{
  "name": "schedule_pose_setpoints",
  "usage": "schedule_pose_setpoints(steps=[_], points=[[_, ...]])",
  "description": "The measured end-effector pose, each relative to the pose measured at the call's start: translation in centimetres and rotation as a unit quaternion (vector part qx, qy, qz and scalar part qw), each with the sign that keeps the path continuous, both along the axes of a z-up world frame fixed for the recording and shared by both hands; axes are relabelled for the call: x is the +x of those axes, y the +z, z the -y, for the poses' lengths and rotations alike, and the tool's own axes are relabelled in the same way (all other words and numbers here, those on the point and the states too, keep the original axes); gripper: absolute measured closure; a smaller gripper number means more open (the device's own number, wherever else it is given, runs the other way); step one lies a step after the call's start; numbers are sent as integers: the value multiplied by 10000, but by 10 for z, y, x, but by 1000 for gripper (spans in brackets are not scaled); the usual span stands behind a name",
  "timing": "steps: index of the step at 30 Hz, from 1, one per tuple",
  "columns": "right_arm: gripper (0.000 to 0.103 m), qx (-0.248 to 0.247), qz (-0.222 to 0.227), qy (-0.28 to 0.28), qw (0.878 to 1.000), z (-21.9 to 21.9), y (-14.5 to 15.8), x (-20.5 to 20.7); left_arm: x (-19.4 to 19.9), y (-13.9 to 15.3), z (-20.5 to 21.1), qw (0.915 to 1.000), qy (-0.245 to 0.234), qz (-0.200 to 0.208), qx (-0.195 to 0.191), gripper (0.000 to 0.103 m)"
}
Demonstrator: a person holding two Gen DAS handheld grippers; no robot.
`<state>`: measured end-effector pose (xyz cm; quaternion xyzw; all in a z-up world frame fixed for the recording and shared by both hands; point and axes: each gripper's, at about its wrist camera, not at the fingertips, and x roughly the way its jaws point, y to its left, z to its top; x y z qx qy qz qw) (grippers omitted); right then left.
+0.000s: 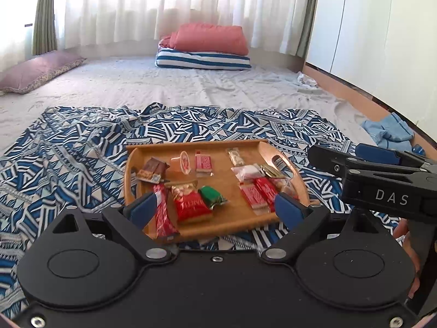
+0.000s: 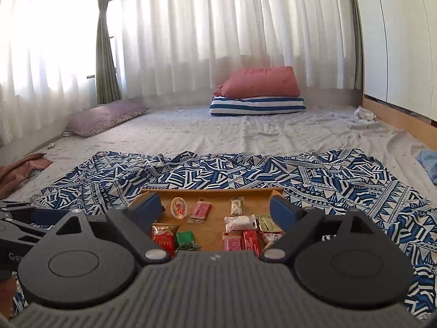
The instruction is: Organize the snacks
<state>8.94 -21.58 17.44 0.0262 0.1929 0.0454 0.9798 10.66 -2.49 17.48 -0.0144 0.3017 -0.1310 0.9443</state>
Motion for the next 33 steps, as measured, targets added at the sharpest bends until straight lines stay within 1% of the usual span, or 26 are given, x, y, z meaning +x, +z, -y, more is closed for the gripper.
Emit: schedule_pose_setpoints(steps=[4, 8, 10, 12, 16, 18, 23, 27, 33], points=[[4, -21, 116, -8, 9999, -5, -10, -24, -30, -11, -5, 9999, 121, 34, -84, 9], [2, 37, 138, 29, 9999, -8, -26, -45, -50, -30, -13, 9991, 266, -184, -258, 9], [1, -18, 157, 28, 9999, -10, -35, -54, -58, -41, -15, 9987, 296, -271, -304, 9], [0, -157, 269, 32, 9995, -13, -44, -65, -64, -53, -16, 9988, 344, -268, -223, 9], [0, -394, 416, -37, 9984, -17, -63, -79, -67, -76, -16, 9982, 527, -256, 140, 9], [0, -479, 431, -80, 9979, -17, -75, -82, -67, -87, -16, 9980, 546, -262, 199, 9], [0, -337, 188, -166, 9991, -14, -105, -80, -60, -114, -18, 9963, 698, -385, 324, 9], [0, -411, -7, -328, 9986, -12, -127, -73, -54, -132, -20, 9948, 801, -467, 416, 9], [0, -464, -269, -386, 9978, -11, -155, -65, -50, -155, -21, 9926, 945, -570, 500, 9]])
